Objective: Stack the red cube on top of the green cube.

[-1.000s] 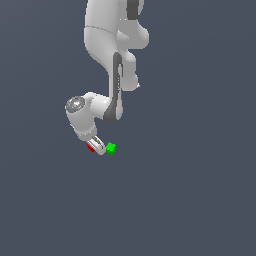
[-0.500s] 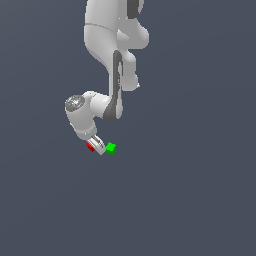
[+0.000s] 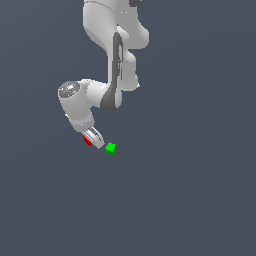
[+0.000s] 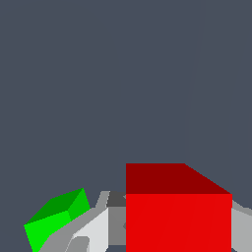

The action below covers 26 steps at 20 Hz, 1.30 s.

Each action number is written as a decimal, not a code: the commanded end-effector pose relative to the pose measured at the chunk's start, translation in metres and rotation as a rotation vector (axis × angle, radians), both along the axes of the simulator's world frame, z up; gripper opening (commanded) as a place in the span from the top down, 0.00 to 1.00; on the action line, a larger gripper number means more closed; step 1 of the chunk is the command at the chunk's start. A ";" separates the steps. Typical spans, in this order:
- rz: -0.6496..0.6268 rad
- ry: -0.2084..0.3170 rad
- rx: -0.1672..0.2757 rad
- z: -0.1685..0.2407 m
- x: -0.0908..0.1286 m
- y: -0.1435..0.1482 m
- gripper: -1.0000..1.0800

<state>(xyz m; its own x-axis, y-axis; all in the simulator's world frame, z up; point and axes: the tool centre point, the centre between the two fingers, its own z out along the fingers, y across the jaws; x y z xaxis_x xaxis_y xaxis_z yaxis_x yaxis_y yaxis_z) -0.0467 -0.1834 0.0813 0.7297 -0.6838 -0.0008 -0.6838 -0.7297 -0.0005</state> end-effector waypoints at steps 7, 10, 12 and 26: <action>0.000 0.000 -0.001 0.037 0.000 0.000 1.00; 0.000 -0.001 -0.001 0.037 0.001 0.000 1.00; 0.000 -0.001 -0.001 0.036 0.001 0.001 1.00; 0.000 -0.001 0.000 -0.014 0.016 0.087 1.00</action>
